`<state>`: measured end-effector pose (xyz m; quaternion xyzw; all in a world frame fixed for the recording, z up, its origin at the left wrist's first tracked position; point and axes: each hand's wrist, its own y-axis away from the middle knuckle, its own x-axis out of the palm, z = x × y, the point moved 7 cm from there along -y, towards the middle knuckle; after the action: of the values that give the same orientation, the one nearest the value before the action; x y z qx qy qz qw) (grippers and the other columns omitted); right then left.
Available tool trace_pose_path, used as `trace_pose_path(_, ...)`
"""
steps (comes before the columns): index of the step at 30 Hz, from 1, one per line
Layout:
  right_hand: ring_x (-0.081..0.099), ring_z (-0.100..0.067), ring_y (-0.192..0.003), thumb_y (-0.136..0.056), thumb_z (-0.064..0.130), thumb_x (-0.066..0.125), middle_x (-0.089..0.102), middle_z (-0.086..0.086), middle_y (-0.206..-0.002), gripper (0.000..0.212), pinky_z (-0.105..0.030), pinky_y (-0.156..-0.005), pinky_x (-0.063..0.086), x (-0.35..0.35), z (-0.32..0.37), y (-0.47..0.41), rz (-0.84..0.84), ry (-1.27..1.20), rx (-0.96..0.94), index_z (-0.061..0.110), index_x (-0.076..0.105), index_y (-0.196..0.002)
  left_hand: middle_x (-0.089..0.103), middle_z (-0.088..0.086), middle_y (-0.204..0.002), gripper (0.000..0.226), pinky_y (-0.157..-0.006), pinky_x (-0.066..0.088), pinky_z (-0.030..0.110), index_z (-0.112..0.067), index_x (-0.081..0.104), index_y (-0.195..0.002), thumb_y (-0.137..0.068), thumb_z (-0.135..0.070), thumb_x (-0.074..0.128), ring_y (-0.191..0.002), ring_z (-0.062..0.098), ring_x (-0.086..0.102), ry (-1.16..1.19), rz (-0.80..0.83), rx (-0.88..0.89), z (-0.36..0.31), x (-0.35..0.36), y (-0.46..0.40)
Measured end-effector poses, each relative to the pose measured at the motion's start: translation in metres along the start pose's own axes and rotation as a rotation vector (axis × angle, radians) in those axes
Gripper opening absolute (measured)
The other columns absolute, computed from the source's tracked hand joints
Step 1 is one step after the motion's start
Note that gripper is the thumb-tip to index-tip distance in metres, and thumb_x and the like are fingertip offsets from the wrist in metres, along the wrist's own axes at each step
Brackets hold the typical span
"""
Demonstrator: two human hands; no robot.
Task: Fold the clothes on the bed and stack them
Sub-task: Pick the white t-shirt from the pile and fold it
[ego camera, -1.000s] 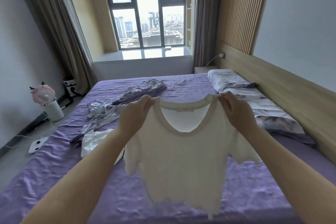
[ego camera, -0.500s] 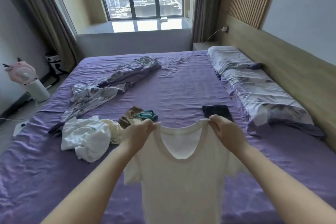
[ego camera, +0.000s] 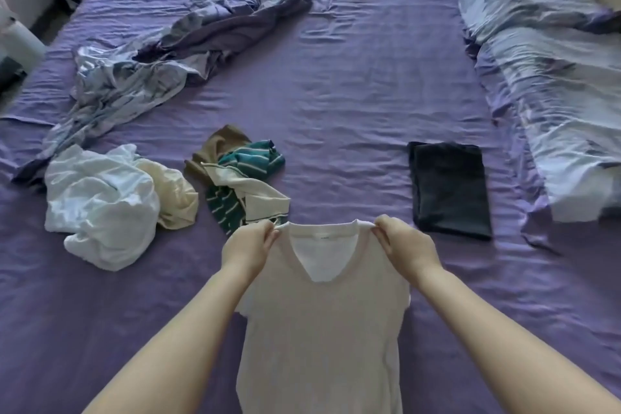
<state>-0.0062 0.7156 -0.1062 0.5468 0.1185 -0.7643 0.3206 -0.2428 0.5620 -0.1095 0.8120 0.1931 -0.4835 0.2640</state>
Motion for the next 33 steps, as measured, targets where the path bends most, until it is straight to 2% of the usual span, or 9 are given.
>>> trace_pose_path(6,0.057,-0.027,-0.083,-0.099,0.04,0.032,0.056,0.002,-0.094,0.026,-0.032,-0.06,0.031,0.051,-0.024,-0.05,0.103,0.024,0.049,0.02,0.049,-0.098,0.067,0.006,-0.104,0.025,-0.076,0.044,0.035,-0.018,0.064,-0.102,-0.096,-0.034,0.047,-0.097,0.029,0.059,-0.028,0.104,-0.041,0.01,0.048,-0.052)
trace_pose_path(11,0.055,-0.028,-0.076,-0.099,0.041,0.03,0.051,0.002,-0.088,0.025,-0.033,-0.058,0.033,0.088,-0.038,-0.07,0.133,0.063,0.039,0.021,0.044,-0.095,0.066,0.003,-0.102,0.026,-0.072,0.046,0.035,-0.019,0.063,-0.1,-0.097,-0.036,0.043,-0.096,0.027,0.058,-0.056,0.152,-0.05,0.028,0.082,-0.081)
trace_pose_path(14,0.055,-0.031,-0.073,-0.099,0.04,0.028,0.051,0.0,-0.09,0.025,-0.033,-0.059,0.036,0.103,-0.048,-0.078,0.146,0.118,0.029,0.019,0.043,-0.096,0.065,0.0,-0.096,0.026,-0.061,0.038,0.031,-0.019,0.059,-0.093,-0.097,-0.036,0.04,-0.091,0.026,0.058,-0.118,0.115,-0.052,0.041,0.095,-0.096)
trace_pose_path(19,0.056,-0.034,-0.072,-0.1,0.036,0.031,0.051,-0.003,-0.09,0.023,-0.036,-0.059,0.039,0.105,-0.055,-0.098,0.059,0.179,0.051,0.017,0.044,-0.1,0.062,-0.008,-0.092,0.025,-0.055,0.026,0.028,-0.026,0.058,-0.09,-0.097,-0.04,0.038,-0.088,0.022,0.058,-0.118,-0.069,-0.056,0.055,0.09,-0.122)
trace_pose_path(22,0.057,-0.033,-0.075,-0.101,0.032,0.032,0.05,-0.004,-0.091,0.018,-0.035,-0.058,0.038,0.11,-0.055,-0.107,0.058,0.183,0.101,0.018,0.044,-0.1,0.057,-0.011,-0.083,0.022,-0.051,0.02,0.027,-0.03,0.059,-0.09,-0.096,-0.041,0.04,-0.086,0.022,0.058,-0.101,-0.054,-0.037,0.055,0.092,-0.132)
trace_pose_path(24,0.058,-0.032,-0.08,-0.098,0.019,0.037,0.052,-0.004,-0.095,0.006,-0.034,-0.059,0.037,0.12,-0.053,-0.108,0.128,0.211,0.158,0.018,0.043,-0.1,0.062,-0.008,-0.094,0.021,-0.056,0.025,0.028,-0.03,0.06,-0.095,-0.096,-0.039,0.041,-0.093,0.021,0.058,-0.071,0.01,-0.028,0.055,0.101,-0.132)
trace_pose_path(27,0.055,-0.031,-0.094,-0.091,0.007,0.043,0.055,-0.007,-0.105,0.016,-0.037,-0.07,0.038,0.129,-0.042,-0.106,0.168,0.332,0.189,0.014,0.045,-0.104,0.064,-0.006,-0.104,0.021,-0.064,0.034,0.03,-0.025,0.06,-0.1,-0.097,-0.037,0.044,-0.098,0.02,0.058,0.055,0.107,-0.035,0.057,0.108,-0.131)
trace_pose_path(30,0.05,-0.031,-0.106,-0.087,0.008,0.049,0.055,-0.007,-0.114,0.03,-0.039,-0.083,0.036,0.126,-0.011,-0.112,0.061,0.317,0.095,0.011,0.05,-0.116,0.061,-0.002,-0.1,0.02,-0.071,0.041,0.032,-0.02,0.063,-0.099,-0.093,-0.034,0.05,-0.098,0.022,0.056,0.171,0.008,-0.09,0.068,0.087,-0.125)
trace_pose_path(33,0.048,-0.028,-0.115,-0.09,0.015,0.047,0.055,-0.004,-0.122,0.032,-0.038,-0.09,0.034,0.139,0.044,-0.127,0.107,0.189,-0.055,0.014,0.051,-0.121,0.048,0.01,-0.121,0.029,-0.086,0.042,0.042,-0.016,0.058,-0.113,-0.087,-0.029,0.059,-0.113,0.031,0.042,-0.038,-0.147,-0.264,0.096,0.06,-0.117)
